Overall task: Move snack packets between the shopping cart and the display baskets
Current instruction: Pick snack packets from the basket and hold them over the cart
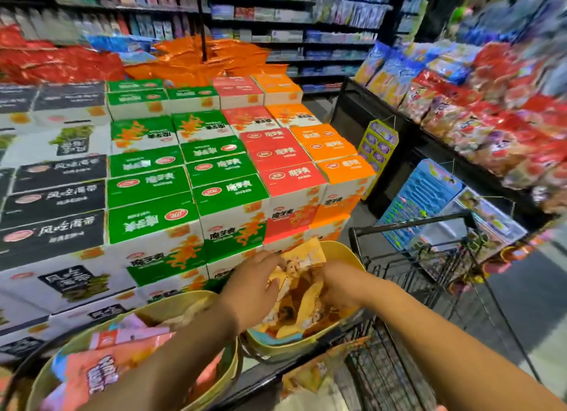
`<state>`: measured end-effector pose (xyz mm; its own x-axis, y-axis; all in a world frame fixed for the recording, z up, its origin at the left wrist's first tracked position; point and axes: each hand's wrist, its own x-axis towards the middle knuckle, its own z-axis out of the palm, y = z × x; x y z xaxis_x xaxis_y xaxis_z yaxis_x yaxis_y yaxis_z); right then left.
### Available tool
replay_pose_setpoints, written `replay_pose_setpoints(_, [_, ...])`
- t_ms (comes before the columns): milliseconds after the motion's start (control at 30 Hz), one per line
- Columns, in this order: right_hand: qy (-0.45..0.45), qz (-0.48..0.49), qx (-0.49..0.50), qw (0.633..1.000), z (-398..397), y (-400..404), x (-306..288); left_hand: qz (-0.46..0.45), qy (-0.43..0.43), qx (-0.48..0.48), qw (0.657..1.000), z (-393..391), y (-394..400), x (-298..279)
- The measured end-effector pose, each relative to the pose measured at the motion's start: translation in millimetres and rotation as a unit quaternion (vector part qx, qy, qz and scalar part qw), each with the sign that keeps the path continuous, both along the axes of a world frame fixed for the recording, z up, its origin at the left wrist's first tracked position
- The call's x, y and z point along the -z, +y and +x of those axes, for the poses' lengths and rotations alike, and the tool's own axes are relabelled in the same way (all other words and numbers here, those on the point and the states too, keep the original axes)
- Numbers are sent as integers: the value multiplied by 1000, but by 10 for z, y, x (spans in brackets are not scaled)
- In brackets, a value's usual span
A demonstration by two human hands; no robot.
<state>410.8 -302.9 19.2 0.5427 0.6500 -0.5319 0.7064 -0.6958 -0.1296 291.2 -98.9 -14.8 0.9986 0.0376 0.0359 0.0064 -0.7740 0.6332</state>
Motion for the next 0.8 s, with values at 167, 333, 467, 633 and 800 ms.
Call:
replay_pose_setpoints(167, [-50,170,11,984,-206,-477,-287,117,58,49,990,451,-166,214])
replay_pose_setpoints(333, [-122,370,47,920,-488,-1041,-661,277,125,78,950,678,-365,314])
replay_pose_setpoints(467, [-178,503,183,826,-704,-1521,-778,371,141,105,912,733,-528,330])
replay_pose_setpoints(633, [-144,664,380,628,-969,-2052,-719,316,142,134,929,624,-628,318])
replay_pose_setpoints(800, [-38,731,547,406,-1103,-2638,-382,192,39,64,979,323,-714,-118])
